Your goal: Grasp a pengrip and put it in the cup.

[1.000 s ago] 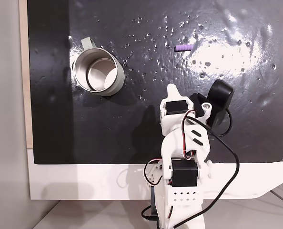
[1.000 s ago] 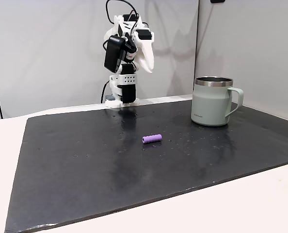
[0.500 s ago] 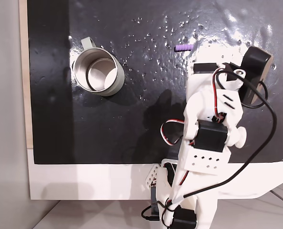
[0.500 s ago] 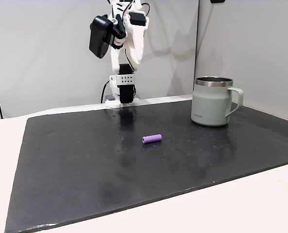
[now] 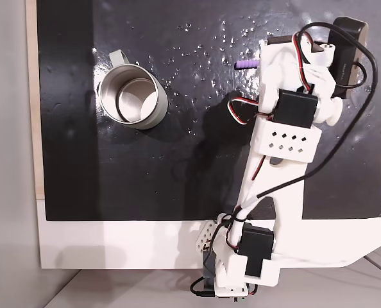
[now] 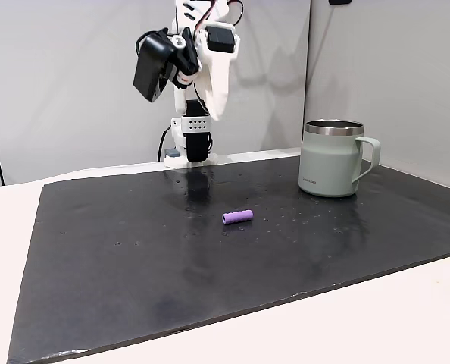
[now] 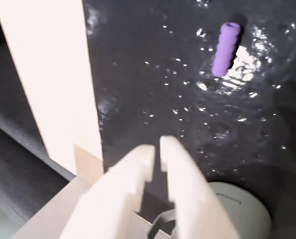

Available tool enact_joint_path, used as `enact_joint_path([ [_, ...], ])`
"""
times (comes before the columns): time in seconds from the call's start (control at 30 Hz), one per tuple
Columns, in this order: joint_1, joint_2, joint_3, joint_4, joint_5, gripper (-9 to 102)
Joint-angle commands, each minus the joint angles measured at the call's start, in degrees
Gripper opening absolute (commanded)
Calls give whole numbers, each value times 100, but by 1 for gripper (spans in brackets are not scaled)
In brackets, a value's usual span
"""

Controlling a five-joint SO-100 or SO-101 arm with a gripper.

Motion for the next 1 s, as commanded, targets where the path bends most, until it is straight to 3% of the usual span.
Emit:
enact_joint_path([
  [0.0, -88, -167, -352, 53, -149, 0],
  [0.37, -88, -984, -220, 132, -325, 2],
  [0.63, 88, -1433, -220, -97, -35, 27],
  [0.97, 88, -2145, -571, -334, 352, 27],
])
